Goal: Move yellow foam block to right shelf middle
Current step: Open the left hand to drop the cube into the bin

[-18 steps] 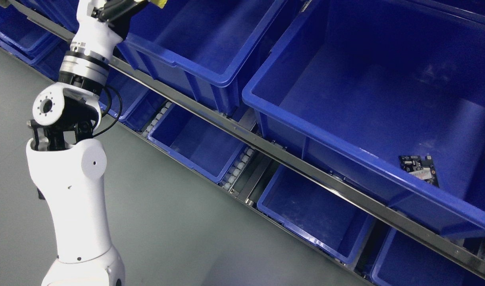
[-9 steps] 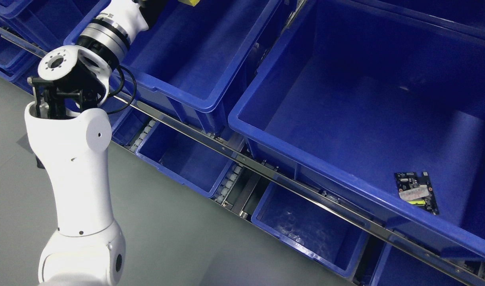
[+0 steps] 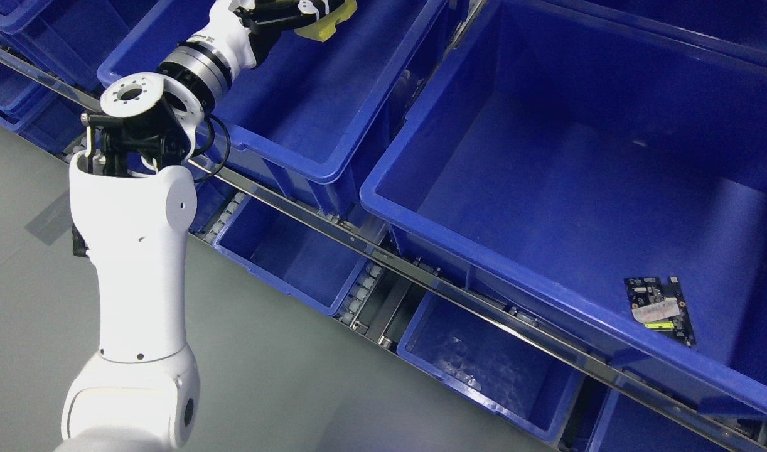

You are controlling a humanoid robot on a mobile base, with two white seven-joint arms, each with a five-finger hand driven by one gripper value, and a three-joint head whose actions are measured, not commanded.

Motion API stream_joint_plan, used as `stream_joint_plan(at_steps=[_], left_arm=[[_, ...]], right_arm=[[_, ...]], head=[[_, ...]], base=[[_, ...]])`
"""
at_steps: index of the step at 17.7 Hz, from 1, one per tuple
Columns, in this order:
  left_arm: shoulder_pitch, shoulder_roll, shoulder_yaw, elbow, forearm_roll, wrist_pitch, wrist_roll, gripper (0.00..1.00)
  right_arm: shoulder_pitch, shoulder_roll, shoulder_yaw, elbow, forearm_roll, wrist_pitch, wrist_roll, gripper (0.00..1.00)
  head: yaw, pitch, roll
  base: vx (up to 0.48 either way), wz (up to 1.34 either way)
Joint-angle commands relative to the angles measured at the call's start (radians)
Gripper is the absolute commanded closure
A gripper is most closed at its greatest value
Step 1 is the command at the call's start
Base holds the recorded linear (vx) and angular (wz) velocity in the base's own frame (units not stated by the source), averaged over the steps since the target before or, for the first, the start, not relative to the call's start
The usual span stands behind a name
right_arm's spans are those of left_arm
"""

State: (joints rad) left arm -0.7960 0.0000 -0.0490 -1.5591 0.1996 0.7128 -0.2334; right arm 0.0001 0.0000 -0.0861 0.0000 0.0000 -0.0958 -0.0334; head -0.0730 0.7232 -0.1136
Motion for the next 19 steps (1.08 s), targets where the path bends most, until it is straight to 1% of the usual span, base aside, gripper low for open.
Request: stream_joint_plan(at_steps=[1,4,6,7,8,10,11,12,14,16,17,19], left_arm=[[-0.008,0.017,-0.038,0.111,-0.037,-0.001,-0.003,0.00],[-0.028,0.017,-0.008,0.088,-0.037,-0.013,-0.003,0.00],[-0.037,0.017,0.081,0.024,-0.035,-0.032,-0.015,0.00],[-0.034,0.017,0.115,0.004,-0.035,-0.065,-0.020,0.00],[-0.025,0.017,0.151,-0.010,-0.034,-0.131,-0.030,0.00],[0.009,0.017,0.231,-0.042,-0.034,-0.328,-0.044,0.00],[0.033,0.017,0.241,-0.065,-0.034,-0.411,-0.047,0.00],[0.082,0.017,0.235,-0.097,-0.034,-0.453,-0.056,0.00],[0.196,0.017,0.216,-0.160,-0.034,-0.505,-0.087,0.00],[0.280,0.017,0.213,-0.162,-0.034,-0.602,-0.102,0.00],[0.311,0.017,0.213,-0.162,-0.034,-0.628,-0.124,0.00],[0.339,0.017,0.216,-0.164,-0.034,-0.638,-0.142,0.00]], right_arm=[[0.001,-0.017,-0.001,-0.017,0.003,0.001,0.000,0.00],[0.001,-0.017,-0.001,-0.017,0.003,0.001,0.000,0.00],[0.001,-0.017,0.000,-0.017,0.003,0.001,0.000,0.00],[0.001,-0.017,0.000,-0.017,0.003,0.001,0.000,0.00],[0.001,-0.017,-0.001,-0.017,0.003,0.001,0.000,0.00],[0.001,-0.017,0.000,-0.017,0.003,0.001,0.000,0.00],[0.001,-0.017,0.000,-0.017,0.005,0.001,0.000,0.00],[0.001,-0.017,0.000,-0.017,0.003,0.001,0.000,0.00],[0.001,-0.017,0.000,-0.017,0.003,0.001,0.000,0.00],[0.001,-0.017,0.000,-0.017,0.003,0.001,0.000,0.00],[0.001,-0.017,-0.001,-0.017,0.003,0.001,0.000,0.00],[0.001,-0.017,-0.001,-0.017,0.003,0.001,0.000,0.00]], head=[[0.0000,0.000,0.000],[0.0000,0.000,0.000],[0.0000,0.000,0.000],[0.0000,0.000,0.000],[0.0000,0.000,0.000],[0.0000,0.000,0.000],[0.0000,0.000,0.000],[0.0000,0.000,0.000],[0.0000,0.000,0.000],[0.0000,0.000,0.000],[0.0000,0.000,0.000],[0.0000,0.000,0.000]], base=[[0.000,0.00],[0.000,0.00],[0.000,0.00],[0.000,0.00],[0.000,0.00],[0.000,0.00],[0.000,0.00],[0.000,0.00],[0.000,0.00],[0.000,0.00],[0.000,0.00],[0.000,0.00]])
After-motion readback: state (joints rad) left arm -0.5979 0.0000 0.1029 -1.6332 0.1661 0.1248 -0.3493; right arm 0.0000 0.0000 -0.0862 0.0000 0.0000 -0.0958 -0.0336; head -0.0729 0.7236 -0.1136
